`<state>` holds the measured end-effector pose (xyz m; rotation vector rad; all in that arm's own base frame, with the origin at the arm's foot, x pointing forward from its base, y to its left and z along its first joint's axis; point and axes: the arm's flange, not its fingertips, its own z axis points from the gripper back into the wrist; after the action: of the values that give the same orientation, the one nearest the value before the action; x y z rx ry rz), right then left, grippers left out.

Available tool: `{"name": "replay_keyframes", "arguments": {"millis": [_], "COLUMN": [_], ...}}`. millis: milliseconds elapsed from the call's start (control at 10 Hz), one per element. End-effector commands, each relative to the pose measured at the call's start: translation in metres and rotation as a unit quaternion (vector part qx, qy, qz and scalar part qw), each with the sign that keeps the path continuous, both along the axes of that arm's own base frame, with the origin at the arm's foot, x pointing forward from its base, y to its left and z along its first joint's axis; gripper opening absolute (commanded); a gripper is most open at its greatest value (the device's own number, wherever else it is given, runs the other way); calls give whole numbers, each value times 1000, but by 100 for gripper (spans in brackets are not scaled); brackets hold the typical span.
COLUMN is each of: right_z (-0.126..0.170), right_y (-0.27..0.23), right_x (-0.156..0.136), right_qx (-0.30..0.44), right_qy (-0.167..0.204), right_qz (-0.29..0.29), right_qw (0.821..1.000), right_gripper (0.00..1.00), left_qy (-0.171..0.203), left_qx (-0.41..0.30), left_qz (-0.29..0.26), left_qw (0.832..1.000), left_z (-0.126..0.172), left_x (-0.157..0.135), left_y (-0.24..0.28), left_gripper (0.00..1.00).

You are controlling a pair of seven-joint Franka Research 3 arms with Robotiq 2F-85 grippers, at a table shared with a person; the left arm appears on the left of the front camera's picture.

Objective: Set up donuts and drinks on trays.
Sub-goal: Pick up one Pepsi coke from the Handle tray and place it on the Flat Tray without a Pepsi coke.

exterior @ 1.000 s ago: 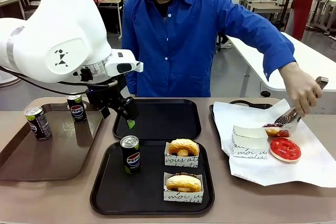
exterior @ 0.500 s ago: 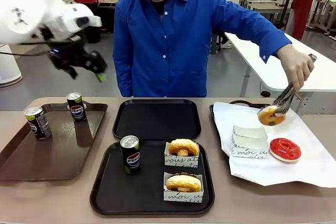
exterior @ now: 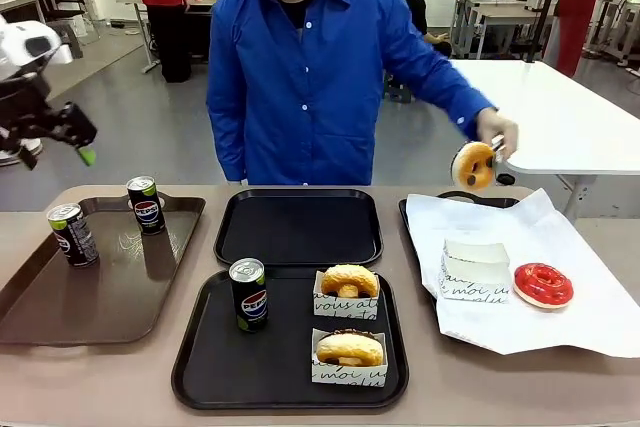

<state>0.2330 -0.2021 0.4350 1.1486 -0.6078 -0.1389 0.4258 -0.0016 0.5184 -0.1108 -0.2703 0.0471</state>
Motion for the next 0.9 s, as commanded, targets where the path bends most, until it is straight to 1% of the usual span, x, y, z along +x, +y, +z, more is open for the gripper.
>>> {"name": "replay_keyframes", "arguments": {"millis": [0, 100, 200, 700, 800], "right_z": [0, 0, 0, 0, 0], "right_y": [0, 0, 0, 0, 0], "right_x": [1, 1, 1, 1, 1], "right_qx": [5, 5, 5, 5, 5], "right_qy": [-11, -11, -11, -11, -11], "right_qz": [2, 2, 2, 2, 2], "right_qw": [1000, 1000, 1000, 1000, 1000], "right_gripper": [100, 100, 100, 100, 100], "left_qy": [10, 13, 8, 8, 8], "left_qx": [-20, -3, -12, -12, -10], "left_qz": [-11, -12, 0, 0, -6], "left_qw": [1000, 1000, 1000, 1000, 1000], "left_z": [-9, -10, -8, -8, -9], "left_x": [-16, -11, -9, -9, -11], "left_y": [15, 17, 13, 13, 14], "left_gripper": [100, 100, 100, 100, 100]}}
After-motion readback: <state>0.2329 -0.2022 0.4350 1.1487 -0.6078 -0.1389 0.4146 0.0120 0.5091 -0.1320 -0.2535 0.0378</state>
